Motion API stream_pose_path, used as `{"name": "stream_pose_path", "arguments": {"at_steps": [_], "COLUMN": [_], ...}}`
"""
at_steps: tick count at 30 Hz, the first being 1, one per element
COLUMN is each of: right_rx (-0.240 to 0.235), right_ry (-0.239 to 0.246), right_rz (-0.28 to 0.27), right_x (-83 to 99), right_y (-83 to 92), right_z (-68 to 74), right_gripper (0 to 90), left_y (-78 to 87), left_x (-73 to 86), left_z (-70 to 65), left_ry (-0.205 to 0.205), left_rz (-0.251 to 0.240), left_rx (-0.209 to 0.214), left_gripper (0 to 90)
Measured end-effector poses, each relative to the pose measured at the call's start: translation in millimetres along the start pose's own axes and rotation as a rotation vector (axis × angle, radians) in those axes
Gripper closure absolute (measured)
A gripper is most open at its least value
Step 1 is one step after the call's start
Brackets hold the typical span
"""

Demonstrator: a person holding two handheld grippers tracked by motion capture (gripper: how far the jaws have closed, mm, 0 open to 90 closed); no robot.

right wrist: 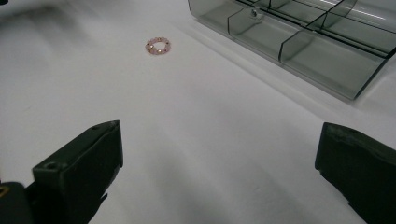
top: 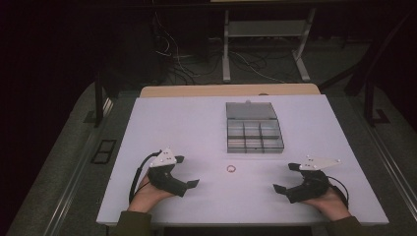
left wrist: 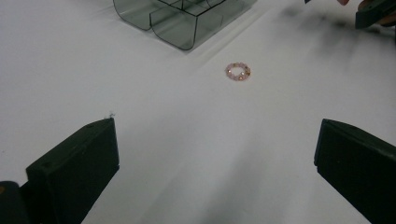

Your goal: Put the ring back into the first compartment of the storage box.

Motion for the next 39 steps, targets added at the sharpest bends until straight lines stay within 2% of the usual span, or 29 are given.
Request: {"name": "stream_pose_path", "arguments": {"at_steps": [6,14,27,32,39], "right_rx": [-0.008,-0.03,-0.055,-0.066,-0.078], "right_ry": [-0.008,0.002,0.012,0.007,0.005], "right_rz": [-0.015,-0.021,-0.049,-0.056,-0.055], "right_x": [-2.8,-7.7,-17.5,-20.0,-21.7], "right_y": [0.6,-2.8,-10.2,-11.3,-13.4], "right_z": [-2.2,-2.5,-2.9,-3.0,-3.8], "right_gripper": [0.6,0.6,0.6,0.6,0.6], "left_y": [-0.2,-0.1,-0.5,-0.6,0.6], "left_x": [1.4,1.5,2.6,3.1,3.6], "left_z": [0.1,-0.6,-0.4,0.5,-1.6], "left_ry": [0.0,0.002,-0.005,0.008,0.002], "left_rz": [0.011,0.004,0.015,0.011,-0.006], "left_rx": [-0.006,0.003,-0.01,-0.017,-0.016], "left_gripper": [0.0,0.0,0.0,0.0,0.0]}}
Point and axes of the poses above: each handheld gripper's, and its own axes: y roughly backward along the jaws, x roughly out of its underside, z roughly to its left, the point moved 2 cm from there along -y, roughly forward along the jaws, and after that the axes turned 4 degrees about y, right-handed, at the moved point
